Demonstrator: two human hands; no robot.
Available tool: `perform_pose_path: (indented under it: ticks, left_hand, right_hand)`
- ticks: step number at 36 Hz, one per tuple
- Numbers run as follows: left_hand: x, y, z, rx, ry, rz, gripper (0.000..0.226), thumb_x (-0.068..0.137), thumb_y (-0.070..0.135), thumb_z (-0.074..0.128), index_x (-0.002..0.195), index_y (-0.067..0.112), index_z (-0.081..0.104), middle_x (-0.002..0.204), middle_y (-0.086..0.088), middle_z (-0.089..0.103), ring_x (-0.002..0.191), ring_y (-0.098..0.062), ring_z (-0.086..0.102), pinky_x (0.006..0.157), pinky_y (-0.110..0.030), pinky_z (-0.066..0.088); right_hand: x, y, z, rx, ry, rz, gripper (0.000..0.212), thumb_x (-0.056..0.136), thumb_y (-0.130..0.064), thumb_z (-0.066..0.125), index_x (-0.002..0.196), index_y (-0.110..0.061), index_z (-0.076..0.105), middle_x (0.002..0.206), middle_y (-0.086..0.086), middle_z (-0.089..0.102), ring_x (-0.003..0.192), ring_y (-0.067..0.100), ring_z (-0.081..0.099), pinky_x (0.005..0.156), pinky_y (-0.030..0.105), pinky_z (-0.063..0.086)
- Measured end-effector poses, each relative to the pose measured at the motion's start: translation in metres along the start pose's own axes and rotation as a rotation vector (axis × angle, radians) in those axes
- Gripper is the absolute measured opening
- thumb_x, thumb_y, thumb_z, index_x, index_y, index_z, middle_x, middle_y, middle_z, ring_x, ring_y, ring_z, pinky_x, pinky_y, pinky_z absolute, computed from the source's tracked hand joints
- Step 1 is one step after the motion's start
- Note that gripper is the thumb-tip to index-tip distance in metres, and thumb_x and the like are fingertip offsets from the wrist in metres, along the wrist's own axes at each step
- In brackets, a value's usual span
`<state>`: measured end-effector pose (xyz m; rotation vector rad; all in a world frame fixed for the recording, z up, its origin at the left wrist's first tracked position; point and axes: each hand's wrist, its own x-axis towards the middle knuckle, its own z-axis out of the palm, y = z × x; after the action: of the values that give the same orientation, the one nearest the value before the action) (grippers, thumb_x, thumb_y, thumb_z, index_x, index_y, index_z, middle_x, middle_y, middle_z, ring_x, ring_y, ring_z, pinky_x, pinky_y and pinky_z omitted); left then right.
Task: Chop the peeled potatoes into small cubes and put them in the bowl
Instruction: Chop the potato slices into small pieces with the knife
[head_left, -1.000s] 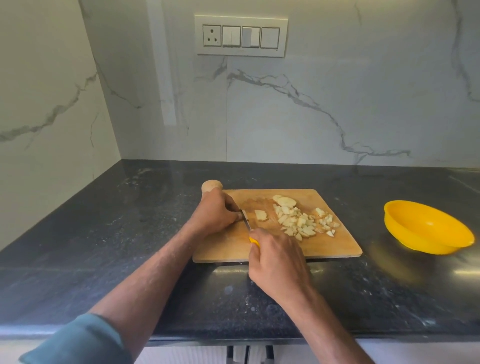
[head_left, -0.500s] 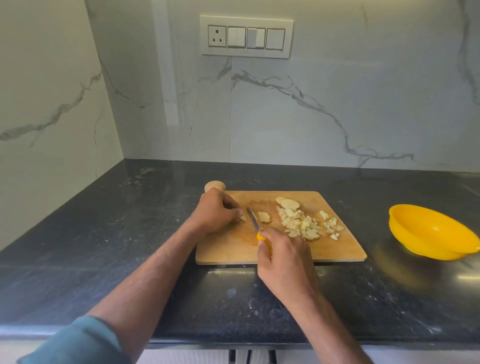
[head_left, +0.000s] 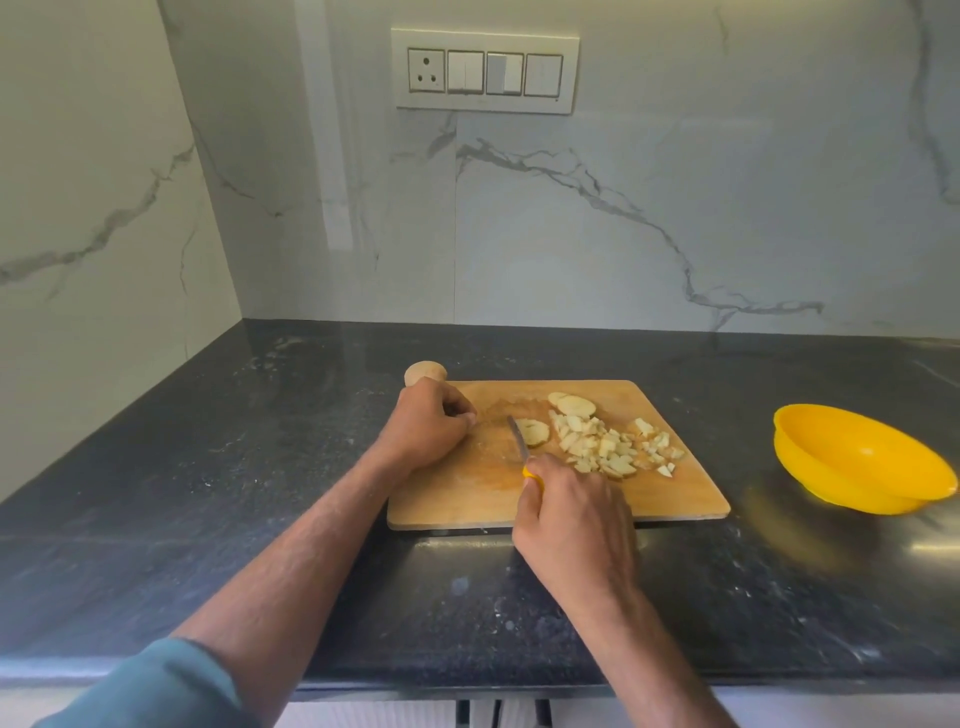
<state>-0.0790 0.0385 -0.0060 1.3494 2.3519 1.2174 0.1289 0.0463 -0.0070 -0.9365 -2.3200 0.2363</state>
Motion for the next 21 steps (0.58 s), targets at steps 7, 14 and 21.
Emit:
perform_pose_path:
  ticks: [7, 14, 21]
  left_hand:
    - [0.0, 0.0, 0.001, 0.014, -0.031, 0.01, 0.011, 0.095, 0.016, 0.07, 0.101, 0.017, 0.079, 0.096, 0.006, 0.072, 0.092, -0.008, 0.065, 0.083, -0.021, 0.051]
    - [0.002, 0.0, 0.002, 0.05, -0.042, 0.043, 0.011, 0.094, 0.016, 0.071, 0.1, 0.017, 0.08, 0.093, 0.006, 0.073, 0.088, -0.005, 0.065, 0.081, -0.02, 0.052]
    - [0.001, -0.001, 0.003, 0.058, -0.063, 0.052, 0.01, 0.094, 0.018, 0.071, 0.1, 0.02, 0.079, 0.093, 0.008, 0.071, 0.088, -0.005, 0.063, 0.073, -0.012, 0.045]
  right_hand:
    - [0.004, 0.005, 0.001, -0.072, 0.033, 0.113, 0.026, 0.097, -0.025, 0.054, 0.119, -0.022, 0.068, 0.086, -0.005, 0.074, 0.071, 0.014, 0.067, 0.062, 0.021, 0.044]
    - [0.004, 0.004, 0.002, -0.037, 0.056, 0.02, 0.024, 0.096, -0.025, 0.059, 0.116, -0.019, 0.071, 0.075, -0.003, 0.073, 0.056, 0.011, 0.053, 0.051, 0.013, 0.027]
    - [0.006, 0.011, -0.003, -0.074, 0.044, 0.095, 0.028, 0.099, -0.027, 0.053, 0.124, -0.022, 0.066, 0.09, -0.005, 0.075, 0.075, 0.013, 0.068, 0.057, 0.016, 0.031]
